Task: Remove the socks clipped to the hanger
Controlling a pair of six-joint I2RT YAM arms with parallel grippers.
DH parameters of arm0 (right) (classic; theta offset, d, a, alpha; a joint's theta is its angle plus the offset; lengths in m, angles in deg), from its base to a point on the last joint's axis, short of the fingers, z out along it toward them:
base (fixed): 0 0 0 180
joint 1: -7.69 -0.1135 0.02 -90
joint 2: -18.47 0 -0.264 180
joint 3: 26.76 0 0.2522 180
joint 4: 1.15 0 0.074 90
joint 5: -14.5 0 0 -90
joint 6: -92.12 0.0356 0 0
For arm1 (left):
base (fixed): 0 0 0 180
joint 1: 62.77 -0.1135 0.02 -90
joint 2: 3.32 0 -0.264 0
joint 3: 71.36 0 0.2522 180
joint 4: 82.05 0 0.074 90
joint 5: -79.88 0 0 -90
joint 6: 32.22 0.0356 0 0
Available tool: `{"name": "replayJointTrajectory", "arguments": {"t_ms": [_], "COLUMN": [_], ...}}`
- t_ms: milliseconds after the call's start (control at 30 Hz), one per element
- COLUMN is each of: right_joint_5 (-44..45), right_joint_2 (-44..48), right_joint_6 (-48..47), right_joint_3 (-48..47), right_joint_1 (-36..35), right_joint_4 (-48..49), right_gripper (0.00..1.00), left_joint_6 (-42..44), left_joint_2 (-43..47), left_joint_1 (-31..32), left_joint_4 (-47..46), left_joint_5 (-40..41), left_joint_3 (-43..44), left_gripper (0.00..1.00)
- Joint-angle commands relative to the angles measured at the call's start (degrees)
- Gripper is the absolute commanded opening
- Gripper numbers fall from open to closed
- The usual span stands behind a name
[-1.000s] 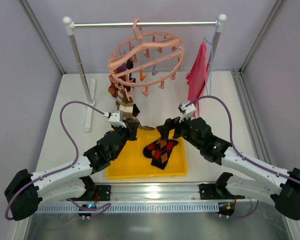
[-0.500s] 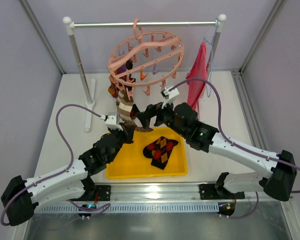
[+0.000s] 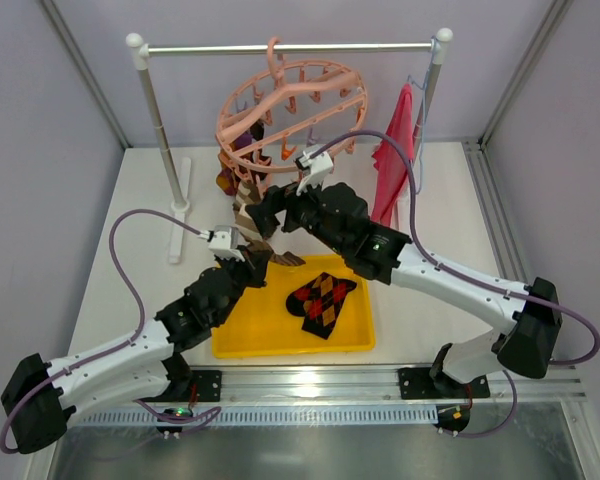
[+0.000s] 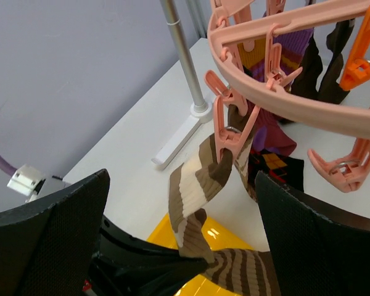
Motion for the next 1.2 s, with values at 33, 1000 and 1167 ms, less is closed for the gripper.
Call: {"name": "replayJointTrajectory", "arguments": {"t_ms": [33,1000,1167], "right_joint_5": [4.79,14.73,14.38], "right_joint_2": [-2.69,-13.07,-11.93], "right_joint_6": [-1.38,-3.93,-4.28], "right_joint_3": [-5.20,-14.17,-12.68], "right_joint_1": [-0.33,-0.24,-0.24], "right_joint_4": [-0.71,-1.24,-0.10], "right_gripper": [1.00,0.07,0.41], "left_joint_6": [-0.77,-0.77,-0.60], "left_joint_2": [1.58,3.25,3.69], "left_joint_1": [0.18,0.18,0.18], "left_joint_4": [-0.59,-0.16,0.11], "left_joint_5": [-0.80,-1.07,-0.98], "left_joint_3": [-0.63,-1.07,-1.15], "left_gripper": [0.00,0.00,0.00]}}
